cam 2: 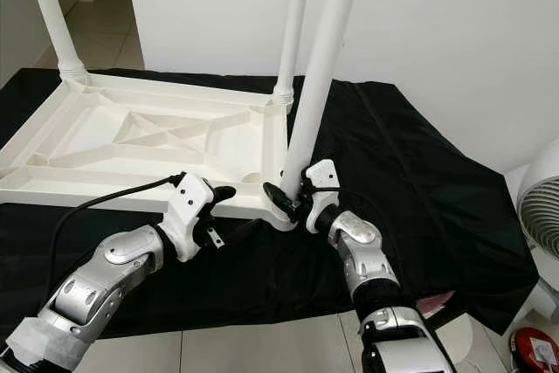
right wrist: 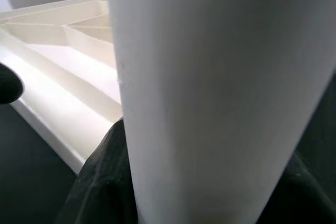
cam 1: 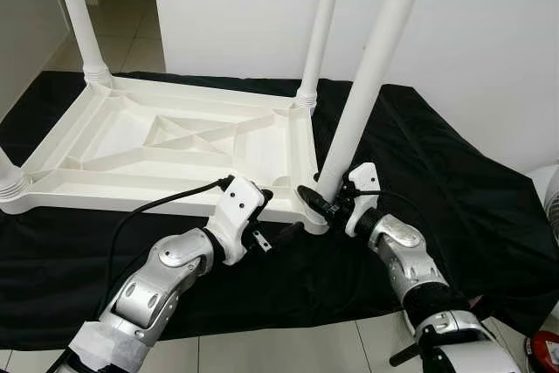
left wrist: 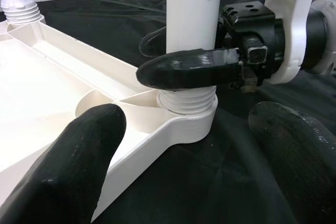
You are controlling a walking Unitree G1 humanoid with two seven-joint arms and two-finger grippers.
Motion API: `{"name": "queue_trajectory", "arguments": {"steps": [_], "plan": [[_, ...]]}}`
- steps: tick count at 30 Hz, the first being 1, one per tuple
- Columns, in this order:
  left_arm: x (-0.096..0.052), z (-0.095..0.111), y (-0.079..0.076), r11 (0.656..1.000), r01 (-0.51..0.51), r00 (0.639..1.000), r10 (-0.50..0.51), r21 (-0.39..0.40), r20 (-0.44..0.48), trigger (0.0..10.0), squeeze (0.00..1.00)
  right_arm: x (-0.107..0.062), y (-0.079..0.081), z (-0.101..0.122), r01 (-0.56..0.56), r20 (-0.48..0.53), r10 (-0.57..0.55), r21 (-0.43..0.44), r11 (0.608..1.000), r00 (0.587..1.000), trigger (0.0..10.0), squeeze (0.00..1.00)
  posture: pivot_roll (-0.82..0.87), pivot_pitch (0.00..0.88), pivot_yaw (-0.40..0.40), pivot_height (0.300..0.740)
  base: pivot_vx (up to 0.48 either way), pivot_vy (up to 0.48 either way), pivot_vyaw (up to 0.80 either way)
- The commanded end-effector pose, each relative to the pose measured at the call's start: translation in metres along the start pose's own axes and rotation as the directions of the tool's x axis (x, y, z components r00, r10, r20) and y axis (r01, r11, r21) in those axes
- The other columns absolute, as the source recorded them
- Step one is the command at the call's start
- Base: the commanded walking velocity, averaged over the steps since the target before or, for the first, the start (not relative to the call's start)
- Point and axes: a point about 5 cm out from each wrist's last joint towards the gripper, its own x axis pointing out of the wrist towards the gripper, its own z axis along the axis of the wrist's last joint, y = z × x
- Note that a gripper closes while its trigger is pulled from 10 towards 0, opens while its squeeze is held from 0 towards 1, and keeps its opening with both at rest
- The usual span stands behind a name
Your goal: Building children table
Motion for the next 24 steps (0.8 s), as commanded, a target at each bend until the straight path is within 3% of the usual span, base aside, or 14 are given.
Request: {"name": "queue_trajectory", "arguments": {"steps": [1,12,14,16,19,20,21,24], "plan": [[0.003,0.000,-0.006,0.996,0.088,0.996,-0.088,0.006,-0.003,10.0,0.00,-0.006,0.001,-0.015,0.049,-0.076,-0.049,0.003,0.999,0.996,10.0,0.00,0.10,0.002,-0.092,0.740,0.000,0.000,0.00],[0.004,-0.002,-0.009,0.995,0.100,0.995,-0.100,0.001,-0.007,10.0,0.00,-0.005,0.013,-0.017,0.257,-0.111,-0.250,0.045,0.965,0.962,10.0,0.00,0.09,0.000,-0.093,0.740,0.000,0.000,0.00],[0.004,-0.003,-0.009,0.994,0.105,0.994,-0.105,0.001,-0.008,10.0,0.00,-0.002,0.017,-0.016,0.403,-0.122,-0.390,0.099,0.910,0.913,10.0,0.00,0.08,0.000,-0.092,0.740,0.000,0.000,0.00],[0.004,-0.003,-0.010,0.994,0.107,0.994,-0.107,0.001,-0.008,10.0,0.00,-0.001,0.018,-0.015,0.427,-0.125,-0.414,0.108,0.898,0.902,10.0,0.00,0.08,0.000,-0.092,0.740,0.000,0.000,0.00],[0.005,-0.003,-0.010,0.994,0.109,0.994,-0.109,0.002,-0.009,10.0,0.00,-0.001,0.017,-0.014,0.552,-0.133,-0.539,0.091,0.829,0.832,10.0,0.00,0.08,0.000,-0.092,0.740,0.000,0.000,0.00],[0.005,-0.003,-0.010,0.994,0.109,0.994,-0.109,0.002,-0.009,10.0,0.00,-0.001,0.017,-0.014,0.552,-0.133,-0.539,0.091,0.829,0.832,10.0,0.00,0.08,0.000,-0.092,0.740,0.000,0.000,0.00],[0.006,-0.003,-0.010,0.994,0.110,0.994,-0.110,0.002,-0.008,10.0,0.00,0.000,0.018,-0.013,0.603,-0.139,-0.590,0.090,0.793,0.795,10.0,0.00,0.08,0.000,-0.092,0.740,0.000,0.000,0.00],[0.006,-0.003,-0.011,0.994,0.113,0.994,-0.113,0.003,-0.007,10.0,0.00,0.007,0.027,-0.012,0.627,-0.148,-0.613,0.076,0.775,0.776,10.0,0.00,0.08,0.000,-0.093,0.740,0.000,0.000,0.00]]}}
